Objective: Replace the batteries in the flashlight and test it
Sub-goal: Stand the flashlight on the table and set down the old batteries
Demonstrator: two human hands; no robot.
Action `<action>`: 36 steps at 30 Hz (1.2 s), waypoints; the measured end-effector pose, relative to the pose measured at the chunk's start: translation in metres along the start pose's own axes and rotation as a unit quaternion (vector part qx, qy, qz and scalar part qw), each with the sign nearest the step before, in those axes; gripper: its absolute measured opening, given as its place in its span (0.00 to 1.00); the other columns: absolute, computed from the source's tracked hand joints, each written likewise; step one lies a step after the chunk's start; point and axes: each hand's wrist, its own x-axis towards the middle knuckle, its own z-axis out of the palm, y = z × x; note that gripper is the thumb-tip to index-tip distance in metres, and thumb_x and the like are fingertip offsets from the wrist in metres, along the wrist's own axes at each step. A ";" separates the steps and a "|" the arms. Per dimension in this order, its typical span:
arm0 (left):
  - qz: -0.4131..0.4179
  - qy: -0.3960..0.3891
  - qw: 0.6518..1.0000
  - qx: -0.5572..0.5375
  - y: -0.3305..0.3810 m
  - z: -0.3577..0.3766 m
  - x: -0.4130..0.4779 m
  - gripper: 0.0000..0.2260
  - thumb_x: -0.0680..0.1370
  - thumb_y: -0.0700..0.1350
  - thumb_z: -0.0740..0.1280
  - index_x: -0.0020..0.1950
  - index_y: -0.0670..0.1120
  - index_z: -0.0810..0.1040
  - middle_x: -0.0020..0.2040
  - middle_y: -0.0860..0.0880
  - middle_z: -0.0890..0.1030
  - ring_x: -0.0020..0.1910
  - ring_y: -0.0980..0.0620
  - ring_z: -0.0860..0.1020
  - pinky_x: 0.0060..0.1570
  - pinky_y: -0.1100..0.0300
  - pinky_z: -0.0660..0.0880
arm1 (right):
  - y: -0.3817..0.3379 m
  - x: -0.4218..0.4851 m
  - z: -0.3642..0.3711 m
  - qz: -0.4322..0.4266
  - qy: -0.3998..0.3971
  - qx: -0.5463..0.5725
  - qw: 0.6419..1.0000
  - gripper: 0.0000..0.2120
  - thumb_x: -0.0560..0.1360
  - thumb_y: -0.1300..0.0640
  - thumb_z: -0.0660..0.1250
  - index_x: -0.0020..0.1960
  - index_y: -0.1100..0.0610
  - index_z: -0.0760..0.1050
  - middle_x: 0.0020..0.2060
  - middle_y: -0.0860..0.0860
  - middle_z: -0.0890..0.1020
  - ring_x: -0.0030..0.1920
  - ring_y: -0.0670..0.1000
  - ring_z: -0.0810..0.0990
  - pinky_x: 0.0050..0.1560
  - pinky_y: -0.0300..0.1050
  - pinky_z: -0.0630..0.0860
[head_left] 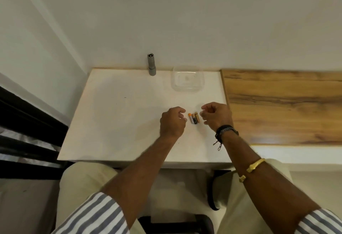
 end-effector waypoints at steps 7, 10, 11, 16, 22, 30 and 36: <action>0.160 -0.099 0.970 0.150 -0.011 0.009 0.027 0.23 0.77 0.33 0.65 0.71 0.47 0.75 0.63 0.47 0.78 0.61 0.47 0.77 0.60 0.52 0.75 | 0.005 -0.002 0.021 -0.034 -0.039 -0.179 0.983 0.20 0.71 0.45 0.78 0.55 0.58 0.82 0.48 0.54 0.84 0.48 0.55 0.82 0.49 0.49 0.80; 0.195 -0.155 0.946 0.206 -0.009 0.010 0.043 0.26 0.76 0.33 0.65 0.73 0.51 0.73 0.57 0.47 0.78 0.57 0.48 0.75 0.54 0.51 0.75 | 0.006 -0.001 0.030 -0.048 -0.035 -0.221 0.973 0.25 0.69 0.40 0.78 0.56 0.56 0.79 0.51 0.54 0.79 0.47 0.54 0.79 0.45 0.45 0.74; 0.202 -0.168 0.940 0.216 -0.008 0.010 0.048 0.25 0.77 0.35 0.65 0.72 0.52 0.74 0.55 0.47 0.77 0.54 0.48 0.75 0.52 0.52 0.75 | 0.007 0.001 0.032 -0.050 -0.036 -0.230 0.971 0.25 0.70 0.41 0.78 0.57 0.56 0.79 0.52 0.54 0.79 0.49 0.55 0.80 0.45 0.45 0.74; 0.210 -0.189 0.928 0.241 -0.002 0.007 0.059 0.11 0.78 0.38 0.68 0.59 0.46 0.82 0.50 0.44 0.79 0.48 0.45 0.78 0.49 0.51 0.77 | 0.003 0.006 0.036 -0.068 -0.048 -0.258 0.963 0.12 0.74 0.50 0.74 0.52 0.56 0.81 0.49 0.54 0.84 0.50 0.56 0.82 0.48 0.47 0.78; 0.171 -0.199 0.945 0.196 -0.007 0.002 0.060 0.11 0.74 0.34 0.71 0.56 0.43 0.82 0.51 0.45 0.83 0.47 0.48 0.79 0.50 0.53 0.77 | -0.003 0.008 0.034 -0.072 -0.079 -0.280 0.954 0.10 0.73 0.53 0.76 0.52 0.56 0.83 0.48 0.53 0.85 0.51 0.56 0.82 0.47 0.46 0.76; 0.146 -0.169 0.962 0.158 -0.011 0.002 0.052 0.08 0.73 0.35 0.73 0.51 0.42 0.85 0.47 0.44 0.86 0.47 0.46 0.82 0.50 0.55 0.78 | -0.001 0.000 0.033 -0.124 -0.080 -0.320 0.936 0.06 0.76 0.56 0.73 0.51 0.55 0.85 0.46 0.55 0.86 0.47 0.57 0.83 0.46 0.47 0.79; 0.124 -0.174 0.962 0.167 -0.012 0.001 0.048 0.06 0.73 0.36 0.73 0.48 0.44 0.82 0.47 0.45 0.84 0.47 0.45 0.81 0.51 0.50 0.79 | -0.002 -0.002 0.034 -0.141 -0.077 -0.316 0.935 0.04 0.76 0.60 0.71 0.50 0.55 0.84 0.46 0.54 0.84 0.46 0.56 0.81 0.41 0.44 0.73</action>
